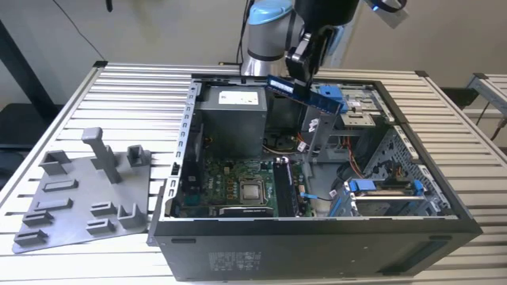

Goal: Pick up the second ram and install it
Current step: 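Insert the second ram into the second slot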

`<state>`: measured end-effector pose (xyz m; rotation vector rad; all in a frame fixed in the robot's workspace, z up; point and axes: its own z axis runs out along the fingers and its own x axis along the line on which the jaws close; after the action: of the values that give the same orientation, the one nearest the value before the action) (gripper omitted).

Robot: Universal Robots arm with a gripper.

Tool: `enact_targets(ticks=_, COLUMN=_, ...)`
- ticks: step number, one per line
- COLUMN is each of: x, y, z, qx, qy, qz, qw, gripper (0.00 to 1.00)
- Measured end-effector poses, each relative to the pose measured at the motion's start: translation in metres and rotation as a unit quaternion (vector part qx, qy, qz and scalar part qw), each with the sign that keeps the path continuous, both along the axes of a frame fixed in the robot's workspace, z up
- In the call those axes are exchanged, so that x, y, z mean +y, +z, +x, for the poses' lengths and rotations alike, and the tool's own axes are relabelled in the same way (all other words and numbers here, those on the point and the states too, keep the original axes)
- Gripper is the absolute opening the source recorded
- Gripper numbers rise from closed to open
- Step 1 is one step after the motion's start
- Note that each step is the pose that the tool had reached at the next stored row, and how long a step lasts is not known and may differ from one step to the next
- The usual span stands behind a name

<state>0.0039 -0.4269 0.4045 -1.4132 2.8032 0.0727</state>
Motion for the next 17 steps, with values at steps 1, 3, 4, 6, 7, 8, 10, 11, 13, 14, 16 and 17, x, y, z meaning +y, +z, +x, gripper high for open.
enact_targets(ticks=1, x=0.0000, y=-0.0001, z=0.0000, qx=0.0000, qy=-0.007, qz=0.0000, qw=1.0000, gripper=0.14)
enact_targets(ticks=3, x=0.0000, y=-0.0002, z=0.0000, qx=0.0000, qy=-0.021, qz=0.0000, qw=0.9998, gripper=0.14)
enact_targets(ticks=4, x=0.0000, y=-0.0003, z=0.0000, qx=0.0000, qy=-0.027, qz=0.0000, qw=0.9996, gripper=0.14)
enact_targets(ticks=6, x=0.0000, y=-0.0004, z=0.0000, qx=0.0000, qy=-0.039, qz=0.0000, qw=0.9992, gripper=0.14)
enact_targets(ticks=7, x=0.0000, y=-0.0004, z=0.0000, qx=0.0000, qy=-0.045, qz=0.0000, qw=0.9990, gripper=0.14)
enact_targets(ticks=8, x=0.0000, y=-0.0004, z=0.0000, qx=0.0000, qy=-0.051, qz=0.0000, qw=0.9987, gripper=0.14)
enact_targets(ticks=10, x=0.0000, y=-0.0004, z=0.0000, qx=0.0000, qy=-0.062, qz=0.0000, qw=0.9981, gripper=0.14)
enact_targets(ticks=11, x=0.0000, y=-0.0004, z=0.0000, qx=0.0000, qy=-0.067, qz=0.0000, qw=0.9978, gripper=0.14)
enact_targets(ticks=13, x=0.0000, y=-0.0005, z=0.0000, qx=0.0000, qy=-0.077, qz=0.0000, qw=0.9970, gripper=0.14)
enact_targets(ticks=14, x=0.0000, y=-0.0005, z=0.0000, qx=0.0000, qy=-0.082, qz=0.0000, qw=0.9966, gripper=0.14)
enact_targets(ticks=16, x=0.0000, y=-0.0005, z=0.0000, qx=0.0000, qy=-0.093, qz=0.0000, qw=0.9956, gripper=0.14)
enact_targets(ticks=17, x=0.0000, y=-0.0006, z=0.0000, qx=0.0000, qy=-0.099, qz=0.0000, qw=0.9951, gripper=0.14)
